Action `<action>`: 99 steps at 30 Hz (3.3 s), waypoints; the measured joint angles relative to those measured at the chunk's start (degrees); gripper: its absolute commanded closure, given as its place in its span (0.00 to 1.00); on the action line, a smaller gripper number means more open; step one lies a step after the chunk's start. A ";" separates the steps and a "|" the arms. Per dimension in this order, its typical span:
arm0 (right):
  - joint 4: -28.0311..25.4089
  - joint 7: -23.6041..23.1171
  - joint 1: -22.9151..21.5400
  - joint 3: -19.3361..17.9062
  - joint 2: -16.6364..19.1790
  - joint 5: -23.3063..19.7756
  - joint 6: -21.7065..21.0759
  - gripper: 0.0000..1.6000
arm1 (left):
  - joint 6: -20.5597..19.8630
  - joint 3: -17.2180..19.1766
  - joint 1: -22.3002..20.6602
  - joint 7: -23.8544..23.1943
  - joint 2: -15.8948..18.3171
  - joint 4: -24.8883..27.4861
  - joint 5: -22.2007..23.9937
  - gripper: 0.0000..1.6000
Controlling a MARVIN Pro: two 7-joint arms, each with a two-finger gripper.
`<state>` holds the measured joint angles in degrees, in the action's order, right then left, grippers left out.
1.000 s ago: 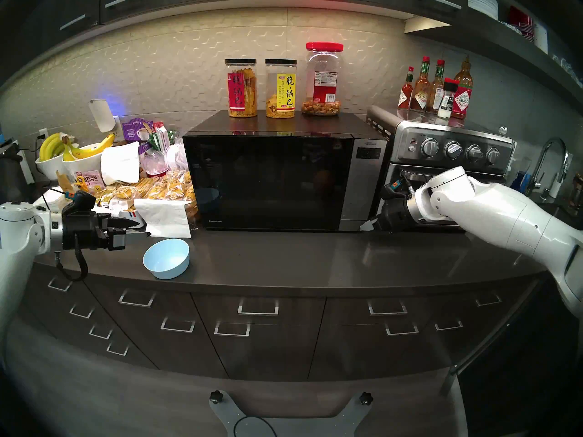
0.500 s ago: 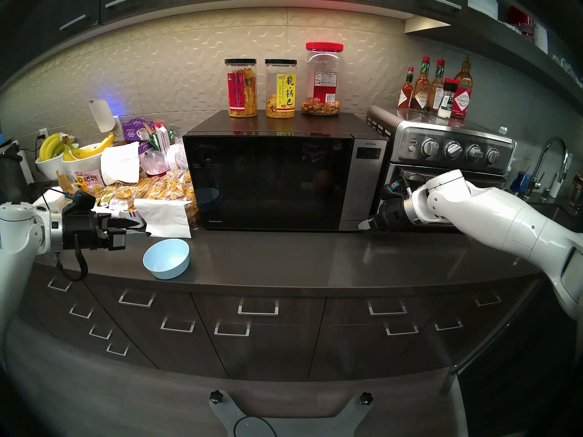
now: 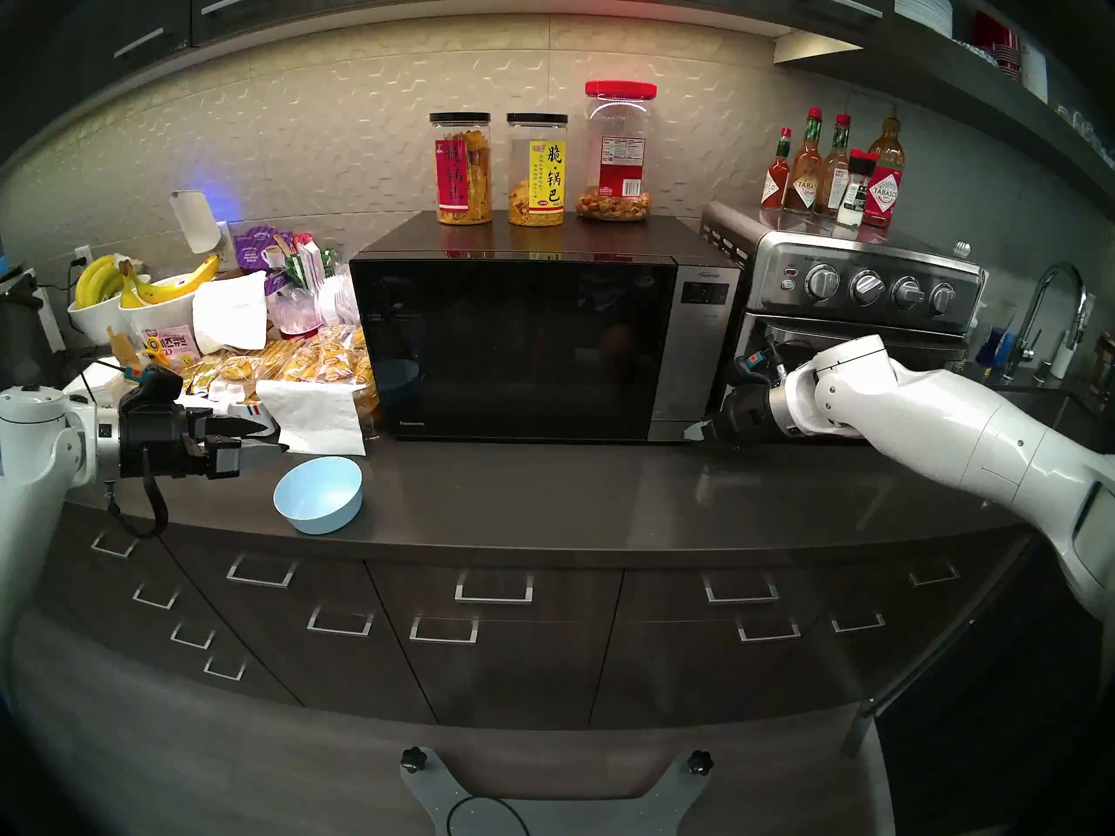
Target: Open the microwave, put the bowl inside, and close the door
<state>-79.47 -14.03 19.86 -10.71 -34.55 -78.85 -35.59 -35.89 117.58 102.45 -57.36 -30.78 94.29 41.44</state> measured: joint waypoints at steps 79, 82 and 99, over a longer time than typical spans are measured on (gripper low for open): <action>1.88 11.44 6.36 -1.41 -3.44 -3.26 12.51 1.00 | 0.00 0.00 0.00 0.00 0.00 0.00 0.00 0.00; 2.39 11.45 6.36 -1.42 -3.87 -3.01 12.81 1.00 | 0.00 0.00 0.00 0.00 0.00 0.00 0.00 0.00; 2.39 7.08 5.90 -1.44 -3.49 -0.73 11.65 1.00 | 0.01 0.00 -0.02 0.00 0.00 0.00 0.00 0.00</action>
<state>-77.09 -6.95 25.77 -12.15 -38.04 -79.58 -23.94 -35.88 117.57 102.43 -57.36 -30.78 94.29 41.43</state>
